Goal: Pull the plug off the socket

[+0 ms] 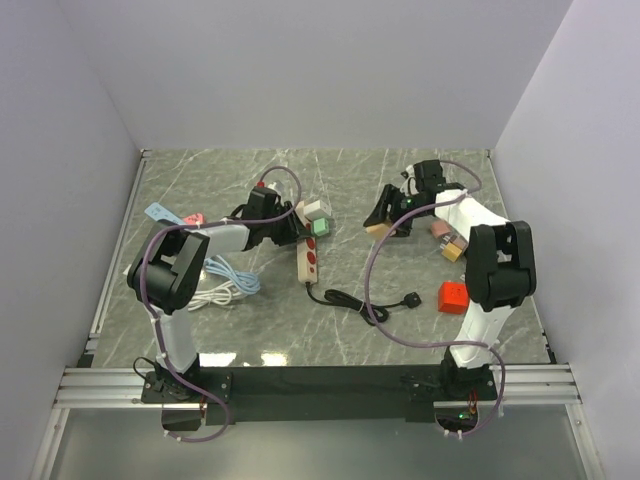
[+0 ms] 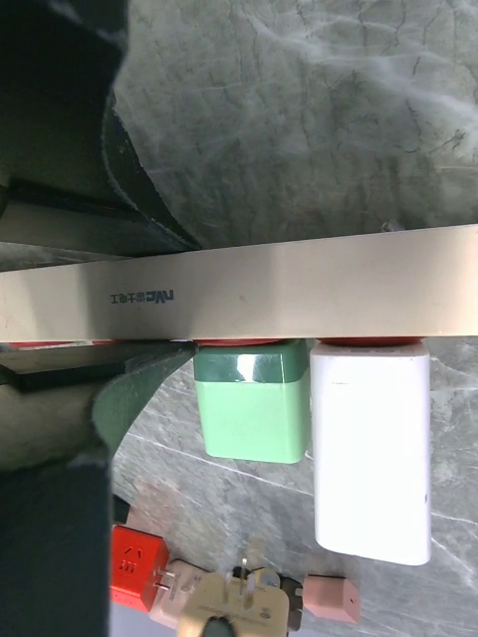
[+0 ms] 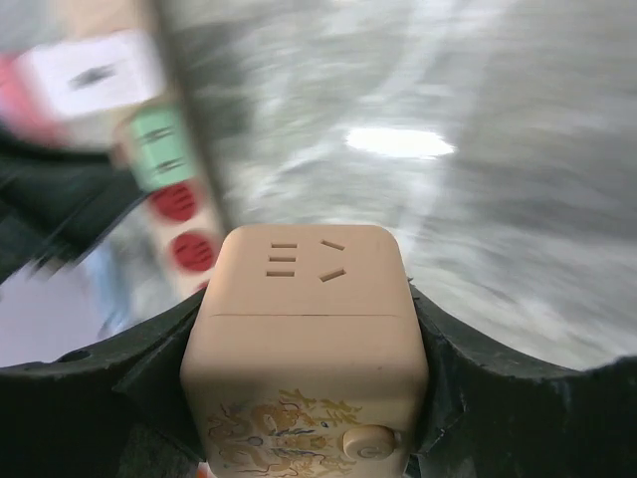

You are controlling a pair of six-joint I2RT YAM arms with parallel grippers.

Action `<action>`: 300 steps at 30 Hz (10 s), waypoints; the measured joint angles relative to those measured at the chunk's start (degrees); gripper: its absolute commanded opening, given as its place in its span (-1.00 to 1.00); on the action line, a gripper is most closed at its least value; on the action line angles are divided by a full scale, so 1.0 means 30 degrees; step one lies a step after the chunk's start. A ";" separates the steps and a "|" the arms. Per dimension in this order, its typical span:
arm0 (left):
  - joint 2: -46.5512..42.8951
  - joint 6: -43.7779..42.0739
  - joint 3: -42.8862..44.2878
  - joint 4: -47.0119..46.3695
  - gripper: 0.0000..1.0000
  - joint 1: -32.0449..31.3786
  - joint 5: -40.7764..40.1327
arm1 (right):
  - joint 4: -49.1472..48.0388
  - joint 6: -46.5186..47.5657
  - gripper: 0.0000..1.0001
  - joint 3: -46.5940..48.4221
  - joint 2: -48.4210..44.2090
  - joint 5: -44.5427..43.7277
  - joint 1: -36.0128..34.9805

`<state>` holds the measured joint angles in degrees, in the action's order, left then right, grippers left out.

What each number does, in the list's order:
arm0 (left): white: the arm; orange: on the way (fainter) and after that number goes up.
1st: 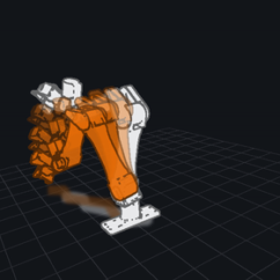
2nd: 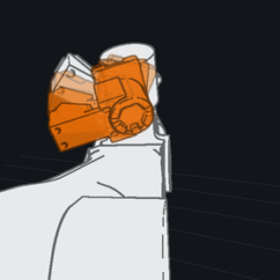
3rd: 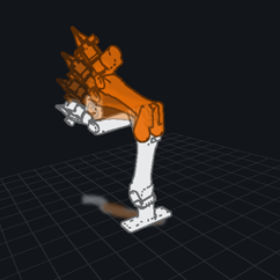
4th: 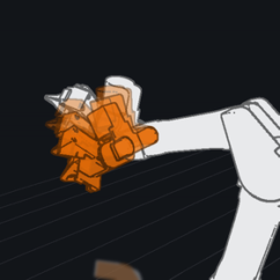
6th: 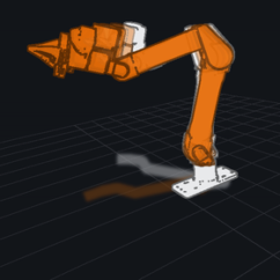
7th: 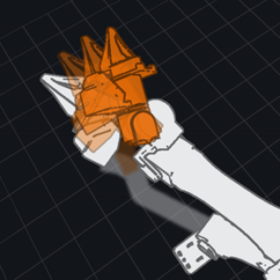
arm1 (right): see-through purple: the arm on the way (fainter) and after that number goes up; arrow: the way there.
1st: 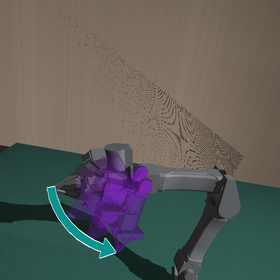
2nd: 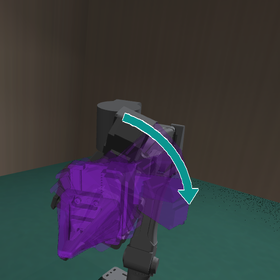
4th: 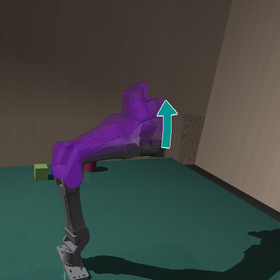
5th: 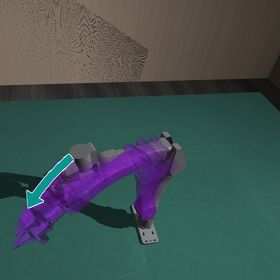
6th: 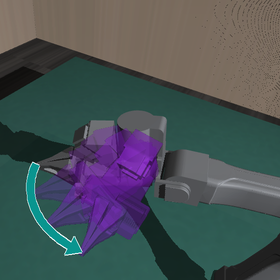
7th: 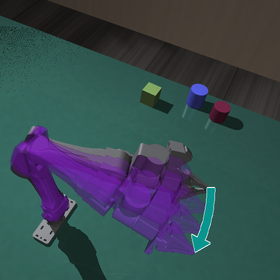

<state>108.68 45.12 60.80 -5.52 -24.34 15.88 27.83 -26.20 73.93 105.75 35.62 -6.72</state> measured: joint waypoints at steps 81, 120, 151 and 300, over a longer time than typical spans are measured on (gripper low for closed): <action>-0.0430 -0.0073 -0.0291 0.1632 -0.99 0.0612 0.3140 | -1.0630 -0.6339 -1.00 -0.1144 0.3898 0.1676 -0.5144; -0.1530 0.0816 0.2113 0.0940 -0.99 -0.0911 0.7286 | -0.2659 -0.5275 -1.00 -0.2739 -0.4998 -0.0772 -0.2849; -0.1355 0.0656 0.4940 0.8087 -0.99 0.1282 0.0393 | 0.0576 -0.6630 -1.00 -0.1719 -0.8043 -0.7759 -0.1916; 0.2514 -0.2535 1.0069 1.1570 0.40 1.3646 -0.1253 | 0.6098 -0.4182 -0.80 -0.1260 -0.2900 -1.1533 0.4532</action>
<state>116.22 37.52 91.00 29.19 16.60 12.12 46.13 -38.74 70.15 97.06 1.02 6.87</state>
